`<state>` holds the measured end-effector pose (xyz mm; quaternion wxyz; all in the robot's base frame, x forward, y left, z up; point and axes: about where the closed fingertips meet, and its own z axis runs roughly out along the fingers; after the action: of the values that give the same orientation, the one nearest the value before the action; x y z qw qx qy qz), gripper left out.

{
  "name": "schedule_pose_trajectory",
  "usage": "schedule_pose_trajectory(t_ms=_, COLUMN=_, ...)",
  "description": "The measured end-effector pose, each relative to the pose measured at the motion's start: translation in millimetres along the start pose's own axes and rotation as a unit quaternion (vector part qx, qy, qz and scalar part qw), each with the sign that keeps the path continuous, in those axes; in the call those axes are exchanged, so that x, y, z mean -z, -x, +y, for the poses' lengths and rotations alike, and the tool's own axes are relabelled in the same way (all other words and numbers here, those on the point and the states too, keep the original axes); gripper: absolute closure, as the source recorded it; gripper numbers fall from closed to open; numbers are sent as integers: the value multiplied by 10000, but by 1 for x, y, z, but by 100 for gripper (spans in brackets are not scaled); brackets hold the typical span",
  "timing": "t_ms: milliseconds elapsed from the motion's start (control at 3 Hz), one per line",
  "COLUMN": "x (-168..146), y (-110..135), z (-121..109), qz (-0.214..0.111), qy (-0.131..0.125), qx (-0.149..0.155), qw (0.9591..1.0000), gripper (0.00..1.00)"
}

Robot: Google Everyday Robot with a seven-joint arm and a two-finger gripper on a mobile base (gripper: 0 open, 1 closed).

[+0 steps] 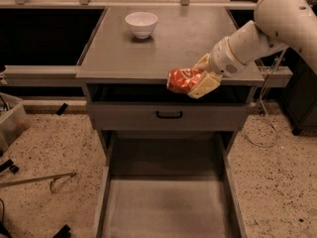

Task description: Place coke can into middle drawer

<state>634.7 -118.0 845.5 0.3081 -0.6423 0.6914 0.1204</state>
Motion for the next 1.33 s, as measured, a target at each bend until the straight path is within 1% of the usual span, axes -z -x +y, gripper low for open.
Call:
schedule_pose_trajectory(t_ms=333, x=0, y=0, z=0, qz=0, qy=0, qx=0, qw=10000, gripper=100)
schedule_pose_trajectory(t_ms=667, x=10, y=-17, z=35, qz=51, qy=116, qx=-181, qw=9998, gripper=100)
schedule_pose_trajectory(t_ms=1000, x=26, y=-54, z=103, qz=33, qy=273, qx=-451, qw=9986, gripper=100)
schedule_pose_trajectory(t_ms=1333, x=31, y=-98, z=169, qz=21, qy=526, qx=-820, qw=9952, gripper=100)
